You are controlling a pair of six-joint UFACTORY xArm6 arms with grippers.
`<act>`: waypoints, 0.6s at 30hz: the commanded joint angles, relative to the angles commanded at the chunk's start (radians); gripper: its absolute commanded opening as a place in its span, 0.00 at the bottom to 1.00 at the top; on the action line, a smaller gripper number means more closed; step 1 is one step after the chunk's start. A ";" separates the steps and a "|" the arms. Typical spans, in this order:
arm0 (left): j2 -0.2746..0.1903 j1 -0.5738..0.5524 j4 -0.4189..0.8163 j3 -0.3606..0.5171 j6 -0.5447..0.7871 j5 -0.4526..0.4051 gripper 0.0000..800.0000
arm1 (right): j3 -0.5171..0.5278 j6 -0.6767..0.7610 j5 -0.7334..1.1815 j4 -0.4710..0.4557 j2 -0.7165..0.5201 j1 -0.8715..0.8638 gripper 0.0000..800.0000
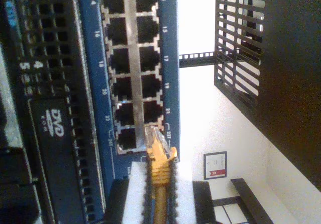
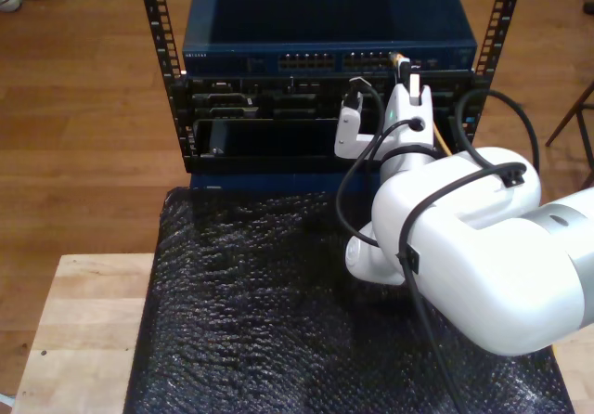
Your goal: Grab the cable and plug it in
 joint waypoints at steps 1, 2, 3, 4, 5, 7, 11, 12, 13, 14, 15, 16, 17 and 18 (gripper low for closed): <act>0.000 0.000 0.000 0.000 0.000 0.000 1.00 | 0.000 0.000 0.000 0.000 0.000 0.002 0.00; 0.000 0.000 0.000 0.000 0.000 0.000 1.00 | -0.002 0.000 0.000 0.000 0.000 0.002 0.00; 0.000 0.000 0.000 -0.002 0.000 0.000 1.00 | -0.002 0.000 0.000 0.000 0.000 0.002 0.00; 0.000 0.000 0.000 0.000 0.000 0.000 1.00 | -0.002 0.000 0.000 0.000 -0.002 0.002 0.00; 0.002 0.000 0.000 -0.002 0.000 0.000 1.00 | -0.002 0.000 0.000 0.000 -0.002 0.003 0.00; 0.000 0.000 0.000 0.000 0.000 0.000 1.00 | -0.003 0.000 0.002 0.000 -0.002 0.003 0.00; 0.000 0.000 0.000 -0.002 0.000 0.000 1.00 | -0.005 0.000 0.002 0.000 0.000 0.005 0.00; 0.000 0.000 0.000 -0.002 0.000 0.000 1.00 | -0.005 0.000 0.003 0.000 0.000 0.005 0.00; 0.000 0.000 0.000 -0.002 0.000 0.000 1.00 | -0.005 0.000 0.003 0.000 0.000 0.005 0.00; 0.000 0.000 0.000 0.000 0.000 0.000 1.00 | -0.006 0.000 0.003 0.000 0.000 0.006 0.00; 0.000 0.000 0.000 -0.002 0.000 0.000 1.00 | -0.006 0.000 0.003 0.000 0.000 0.006 0.00; 0.000 0.000 0.000 0.000 0.000 0.000 1.00 | -0.008 0.000 0.003 0.000 0.000 0.006 0.00; 0.000 0.000 0.000 -0.002 0.000 0.000 1.00 | -0.009 0.000 0.005 0.000 0.000 0.006 0.00; 0.000 0.000 0.000 0.000 0.000 0.000 1.00 | -0.011 0.000 0.005 0.000 0.000 0.006 0.00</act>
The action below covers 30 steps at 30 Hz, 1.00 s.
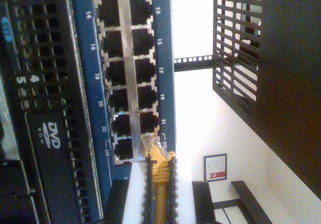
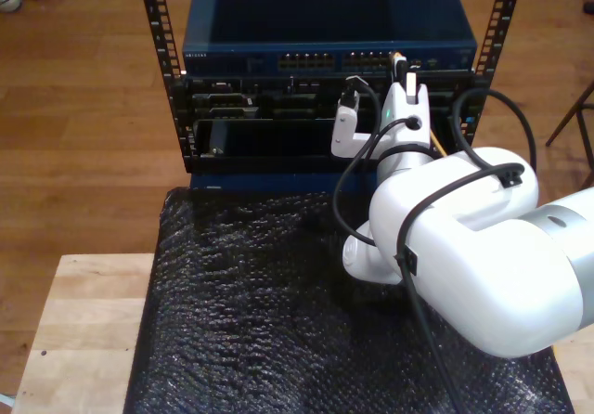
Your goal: Grab the cable and plug it in
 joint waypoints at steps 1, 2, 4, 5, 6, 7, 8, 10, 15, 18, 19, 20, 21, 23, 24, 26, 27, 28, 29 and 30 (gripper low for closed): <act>0.000 0.000 0.000 0.000 0.000 0.000 1.00 | -0.002 0.000 0.000 -0.002 0.000 0.002 0.00; 0.000 0.000 0.000 0.000 0.000 0.000 1.00 | -0.002 0.000 0.000 -0.002 0.000 0.000 0.00; 0.000 0.000 0.000 0.000 0.000 0.000 1.00 | -0.003 0.000 0.000 -0.005 0.000 0.002 0.00; 0.000 0.000 0.000 -0.002 0.000 0.000 1.00 | -0.006 0.000 0.000 -0.008 0.002 0.002 0.00; 0.000 0.000 0.000 0.000 0.000 0.000 1.00 | -0.011 0.000 0.000 -0.012 0.006 0.000 0.00; 0.000 0.000 0.000 -0.002 0.000 0.000 1.00 | -0.015 0.000 0.000 -0.014 0.011 0.000 0.00; 0.000 0.000 0.000 -0.002 0.000 0.000 1.00 | -0.017 0.000 0.000 -0.014 0.012 0.000 0.00; 0.000 0.000 0.000 -0.002 0.000 0.000 1.00 | -0.018 0.000 0.000 -0.014 0.014 0.000 0.00; 0.000 0.000 0.000 0.000 0.000 0.000 1.00 | -0.032 0.000 0.006 -0.015 0.018 0.000 0.00; 0.000 0.000 0.000 0.000 0.000 0.000 1.00 | -0.044 0.000 0.017 -0.015 0.028 0.000 0.00; 0.000 0.000 0.000 0.000 0.000 0.000 1.00 | -0.046 0.000 0.017 -0.015 0.028 0.000 0.00; 0.000 0.000 0.000 -0.002 0.000 0.000 1.00 | -0.046 0.000 0.017 -0.015 0.029 0.000 0.00; 0.002 0.000 0.000 0.000 0.000 0.000 1.00 | -0.046 0.000 0.017 -0.017 0.029 0.000 0.00; 0.002 0.000 0.000 0.000 0.000 0.000 1.00 | -0.046 0.000 0.017 -0.017 0.029 -0.002 0.00; 0.000 0.000 0.000 -0.002 0.000 0.000 1.00 | -0.046 0.000 0.017 -0.017 0.029 -0.002 0.00; 0.000 0.000 0.000 -0.002 0.000 0.000 1.00 | -0.044 0.002 0.018 -0.015 0.029 -0.003 0.00; 0.000 0.000 0.000 0.000 0.000 0.000 1.00 | -0.044 0.002 0.018 -0.017 0.029 -0.005 0.01; 0.000 0.000 0.000 -0.002 0.000 0.000 1.00 | -0.041 0.002 0.018 -0.017 0.029 -0.005 0.03; 0.000 0.000 0.000 0.000 0.000 0.000 1.00 | -0.040 0.002 0.020 -0.017 0.029 -0.006 0.07; 0.002 0.000 0.000 -0.002 0.000 0.000 1.00 | -0.040 0.002 0.020 -0.021 0.028 -0.006 0.11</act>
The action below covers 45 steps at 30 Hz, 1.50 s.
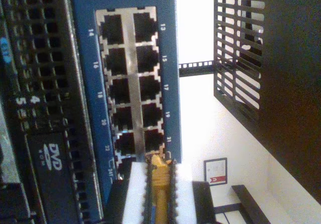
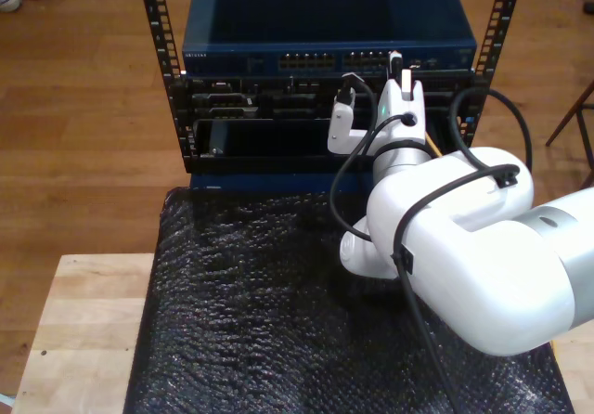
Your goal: Grab the cable and plug it in
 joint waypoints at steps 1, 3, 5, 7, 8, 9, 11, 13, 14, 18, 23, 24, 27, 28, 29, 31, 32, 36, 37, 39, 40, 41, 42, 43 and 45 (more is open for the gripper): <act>-0.002 0.000 0.000 0.002 0.000 0.000 1.00 | 0.002 0.002 0.002 -0.008 0.000 0.000 0.16; -0.002 0.000 0.000 0.000 0.000 0.000 1.00 | 0.006 0.002 0.006 -0.020 0.000 0.002 0.21; -0.002 0.000 0.000 0.000 0.000 0.000 1.00 | 0.011 0.002 0.006 -0.023 -0.005 0.005 0.24; -0.002 0.000 0.000 0.000 0.000 0.000 1.00 | 0.012 0.002 0.008 -0.023 -0.008 0.012 0.24; -0.002 0.000 0.000 0.002 0.000 0.000 1.00 | 0.020 0.002 0.008 -0.023 -0.012 0.015 0.25; 0.000 0.000 0.000 0.000 0.000 0.000 1.00 | 0.028 0.002 0.009 -0.023 -0.020 0.018 0.25; 0.000 0.000 0.000 0.000 0.000 0.000 1.00 | 0.057 0.002 0.020 -0.023 -0.049 0.020 0.28; -0.002 0.000 0.000 0.002 0.000 0.000 1.00 | 0.092 0.002 0.037 -0.023 -0.078 0.020 0.30; -0.002 0.000 0.000 0.002 0.000 0.000 1.00 | 0.110 0.002 0.046 -0.023 -0.094 0.020 0.31; -0.002 0.000 0.000 0.002 0.000 0.000 1.00 | 0.190 0.002 0.069 -0.023 -0.163 0.020 0.35; -0.002 0.000 0.000 0.002 0.000 0.000 1.00 | 0.293 0.002 0.126 -0.025 -0.267 0.020 0.38; -0.002 0.000 0.000 0.002 0.000 0.000 1.00 | 0.313 0.002 0.140 -0.025 -0.290 0.020 0.39; -0.002 0.000 0.000 0.002 0.000 0.000 1.00 | 0.368 0.002 0.203 -0.028 -0.368 0.017 0.44; -0.002 0.000 0.000 0.002 0.000 0.000 1.00 | 0.385 0.002 0.230 -0.035 -0.394 0.012 0.47; -0.002 0.000 0.000 0.002 0.000 0.000 1.00 | 0.404 0.002 0.265 -0.046 -0.427 0.011 0.52; -0.002 0.000 0.000 0.002 0.000 0.000 1.00 | 0.437 0.000 0.331 -0.068 -0.485 0.003 0.54; 0.000 0.000 0.000 0.002 0.000 0.000 1.00 | 0.453 0.000 0.364 -0.077 -0.516 -0.003 0.54; -0.002 0.000 0.000 0.000 0.000 0.000 1.00 | 0.511 0.000 0.489 -0.103 -0.638 -0.051 0.67; -0.002 0.000 0.000 0.002 0.000 0.000 1.00 | 0.525 0.000 0.529 -0.112 -0.669 -0.061 0.71; -0.002 0.000 0.000 0.002 0.000 0.000 1.00 | 0.539 0.000 0.621 -0.152 -0.715 -0.097 0.79; -0.002 0.000 0.000 0.002 0.000 0.000 1.00 | 0.542 0.000 0.674 -0.172 -0.733 -0.114 0.82; -0.002 0.000 0.000 0.002 0.000 0.000 1.00 | 0.545 0.000 0.726 -0.190 -0.753 -0.130 0.85; 0.000 0.000 0.000 0.000 0.000 0.000 1.00 | 0.545 0.000 0.778 -0.204 -0.773 -0.152 0.88; -0.002 0.000 0.000 0.000 0.000 0.000 1.00 | 0.545 0.000 0.829 -0.213 -0.790 -0.175 0.91; -0.002 0.000 0.000 0.002 0.000 0.000 1.00 | 0.545 -0.002 0.913 -0.233 -0.822 -0.227 0.92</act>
